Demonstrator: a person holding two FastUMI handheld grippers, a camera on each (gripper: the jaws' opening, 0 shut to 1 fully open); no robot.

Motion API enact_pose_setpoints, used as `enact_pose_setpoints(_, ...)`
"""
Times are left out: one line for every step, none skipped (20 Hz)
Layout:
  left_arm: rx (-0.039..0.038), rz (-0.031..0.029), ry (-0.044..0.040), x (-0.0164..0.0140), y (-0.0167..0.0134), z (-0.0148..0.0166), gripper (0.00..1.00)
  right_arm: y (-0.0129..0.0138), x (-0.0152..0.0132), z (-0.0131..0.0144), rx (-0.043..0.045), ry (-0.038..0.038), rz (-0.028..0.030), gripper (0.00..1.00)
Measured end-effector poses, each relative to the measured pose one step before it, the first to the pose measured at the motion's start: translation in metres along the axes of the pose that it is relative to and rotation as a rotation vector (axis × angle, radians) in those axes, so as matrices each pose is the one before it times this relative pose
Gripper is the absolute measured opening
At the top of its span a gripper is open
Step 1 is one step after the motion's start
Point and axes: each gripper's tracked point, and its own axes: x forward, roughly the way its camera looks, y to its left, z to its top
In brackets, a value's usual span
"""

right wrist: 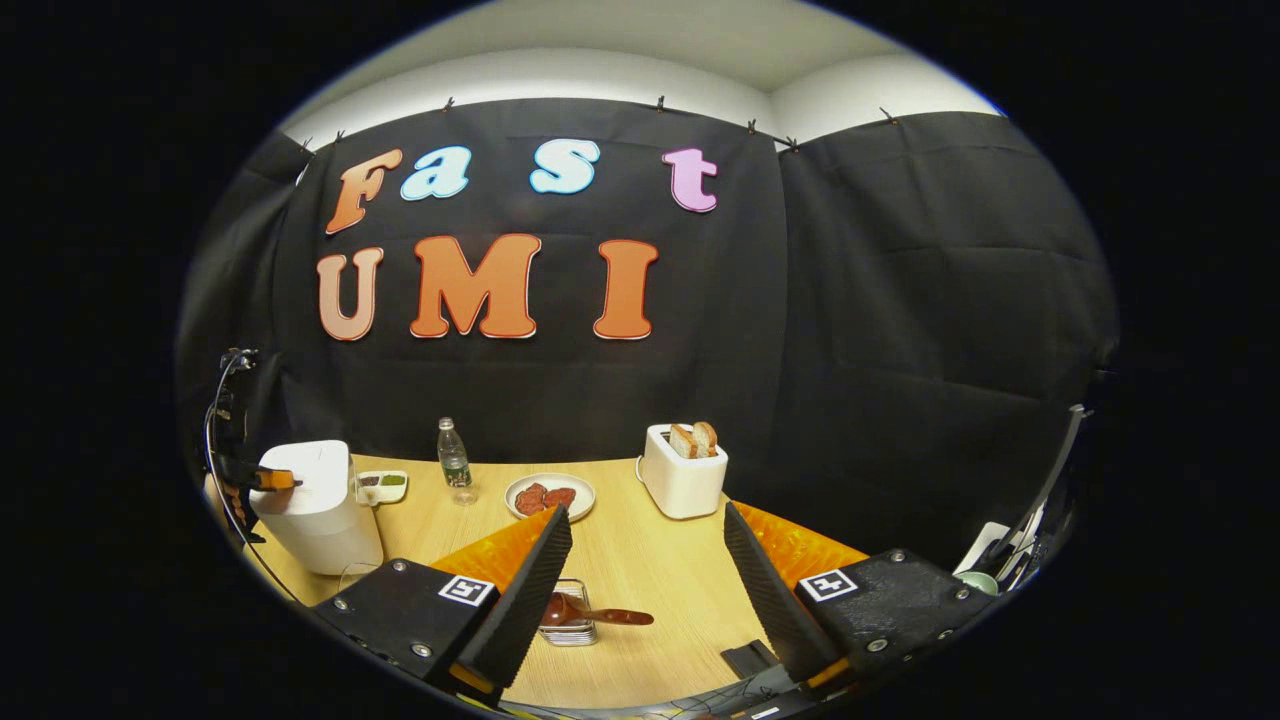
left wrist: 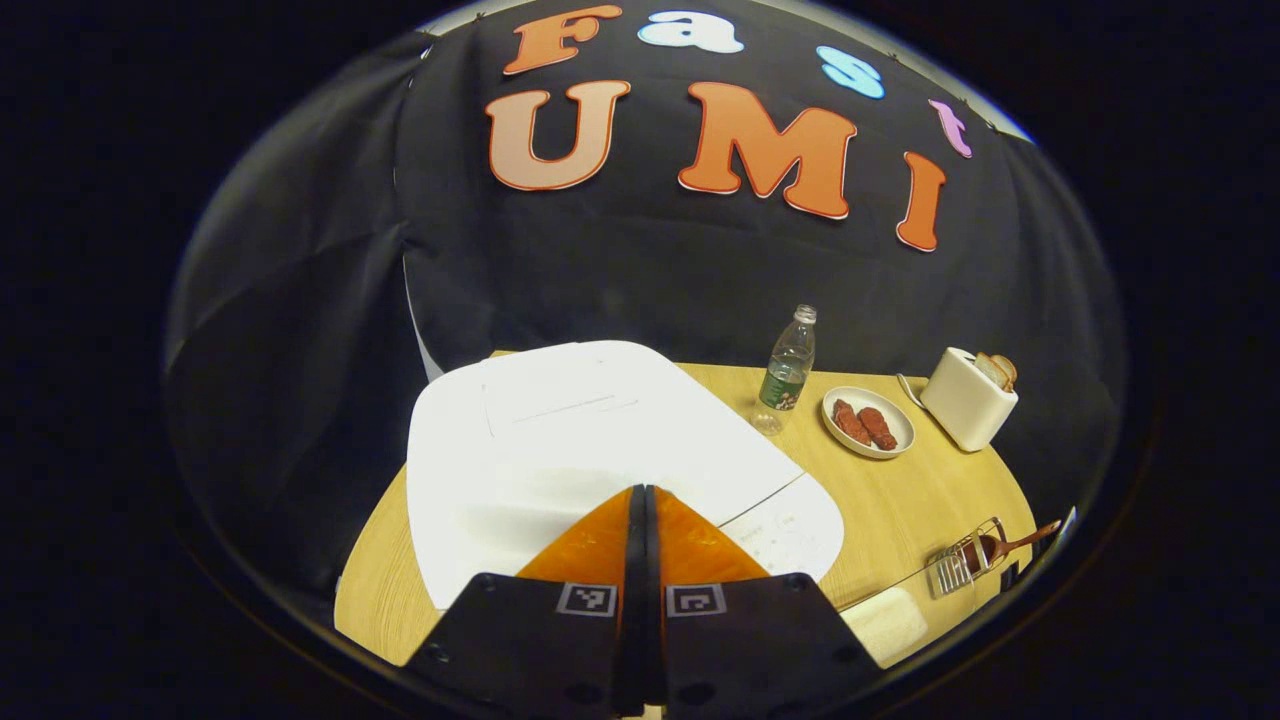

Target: Close the left gripper, press the button to open the rice cooker; take a wooden spoon from the chopstick holder with the right hand, scoop a spoonful of rice and pour it into the rice cooker, then put the wooden spoon back into the chopstick holder.

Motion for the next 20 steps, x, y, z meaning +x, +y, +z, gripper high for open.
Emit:
enact_pose_setpoints(-0.01293,-0.00158,0.00283,0.00262,-0.00007,0.00080,0.05,0.00175,-0.00093,-0.00127,0.00154,0.00374,0.00361,0.95)
enact_pose_setpoints(-0.01116,-0.00405,0.00366,-0.00298,-0.00063,-0.00004,0.05,-0.00014,-0.00016,0.00062,0.00178,-0.00195,0.00052,0.95)
enact_pose_setpoints(-0.00242,-0.00361,-0.01273,0.00017,-0.00041,0.00510,0.05,-0.00176,-0.00070,0.00078,0.00208,-0.00493,-0.00089,0.95)
enact_pose_setpoints(0.00803,0.02595,0.00045,-0.00627,0.00492,0.00339,0.05,-0.00046,-0.00088,0.00138,0.00240,-0.00456,-0.00032,0.95)
enact_pose_setpoints(0.00832,0.02583,-0.05036,-0.00886,0.00455,0.01813,0.05,-0.00066,-0.00047,0.00023,0.00078,0.00173,-0.00021,0.95)
enact_pose_setpoints(-0.00330,0.00774,-0.05755,-0.01309,0.00046,0.02412,0.05,-0.00047,0.00066,-0.00073,-0.00110,0.00029,-0.00281,0.95)
enact_pose_setpoints(-0.00747,-0.00111,-0.05395,-0.01223,-0.00094,0.02631,0.05,-0.00139,-0.00047,-0.00076,-0.00220,-0.00202,-0.00487,0.95)
enact_pose_setpoints(-0.00956,-0.01053,-0.04852,-0.01180,-0.00265,0.02515,0.05,-0.00089,-0.00207,-0.00025,-0.00066,-0.00030,-0.00331,0.95)
enact_pose_setpoints(-0.01638,-0.01808,-0.02014,-0.01140,-0.00472,0.01456,0.04,0.00059,0.00022,-0.00218,0.00309,0.00159,-0.00013,0.95)
enact_pose_setpoints(-0.01758,-0.01568,-0.01132,-0.00609,-0.00262,0.01211,0.03,0.00136,0.00020,-0.00322,0.00701,0.00174,0.00262,0.95)
enact_pose_setpoints(-0.00865,-0.00845,-0.01579,-0.01026,0.00017,0.00997,0.04,0.00113,0.00021,-0.00312,0.01091,0.00057,0.00212,0.95)
enact_pose_setpoints(0.00350,-0.00200,-0.02134,-0.00766,0.00168,0.00945,0.04,0.00052,0.00003,-0.00432,0.01302,0.00316,0.00302,0.95)
enact_pose_setpoints(0.00573,-0.00101,-0.01260,-0.00738,0.00136,0.00630,0.04,0.00154,0.00076,-0.00490,0.01393,0.00354,0.00345,0.95)
enact_pose_setpoints(0.00576,-0.00071,-0.00429,-0.00764,0.00067,0.00109,0.05,0.00121,0.00166,-0.00566,0.01505,0.00451,0.00304,0.95)
enact_pose_setpoints(0.00347,0.00158,-0.00105,-0.00700,0.00143,0.00227,0.04,0.00082,0.00107,-0.00408,0.01688,0.00184,0.00463,1.00)
enact_pose_setpoints(-0.00406,-0.00110,0.00140,-0.00633,0.00023,-0.00062,0.04,0.00106,0.00093,-0.00344,0.01737,-0.00077,0.00567,0.95)
enact_pose_setpoints(-0.00498,-0.00117,-0.00174,-0.00621,0.00060,0.00229,0.04,0.00040,0.00109,-0.00240,0.01384,-0.00663,0.00302,0.95)
enact_pose_setpoints(0.00191,0.00944,-0.00698,-0.00653,0.00435,0.00280,0.05,-0.00146,0.00229,-0.00292,0.00812,-0.00513,-0.00381,0.95)
enact_pose_setpoints(0.01274,0.01916,-0.01211,-0.00593,0.00705,0.00516,0.04,-0.00107,0.00319,-0.00454,0.00502,-0.00153,-0.00291,0.95)
enact_pose_setpoints(0.01250,0.02474,-0.01560,-0.00595,0.00698,0.00459,0.04,-0.00028,0.00260,-0.00447,0.00428,0.00182,-0.00230,0.95)
